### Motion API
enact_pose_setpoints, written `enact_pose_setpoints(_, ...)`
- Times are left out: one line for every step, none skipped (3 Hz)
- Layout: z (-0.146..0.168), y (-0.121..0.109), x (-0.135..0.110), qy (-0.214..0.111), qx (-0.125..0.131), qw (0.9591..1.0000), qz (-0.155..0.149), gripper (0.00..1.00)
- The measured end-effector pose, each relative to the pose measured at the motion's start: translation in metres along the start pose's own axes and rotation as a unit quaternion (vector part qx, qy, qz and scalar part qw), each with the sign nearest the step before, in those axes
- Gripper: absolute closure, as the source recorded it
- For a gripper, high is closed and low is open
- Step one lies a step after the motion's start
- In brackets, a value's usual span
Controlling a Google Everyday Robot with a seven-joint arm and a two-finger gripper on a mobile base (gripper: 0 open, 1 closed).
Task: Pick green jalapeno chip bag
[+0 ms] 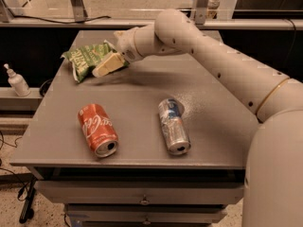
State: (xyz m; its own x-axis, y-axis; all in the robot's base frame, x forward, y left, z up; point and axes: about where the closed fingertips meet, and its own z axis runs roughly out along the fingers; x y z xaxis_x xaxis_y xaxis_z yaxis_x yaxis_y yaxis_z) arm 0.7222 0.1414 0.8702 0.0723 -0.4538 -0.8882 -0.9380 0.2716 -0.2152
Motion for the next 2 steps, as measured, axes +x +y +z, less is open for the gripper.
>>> enact_pose_setpoints(0.0061, 0.0042, 0.0130, 0.021, -0.019, 0.9996, 0.004, 0.06)
enact_pose_setpoints(0.0047, 0.0061, 0.0189, 0.029, -0.028, 0.9992, 0.008, 0.22)
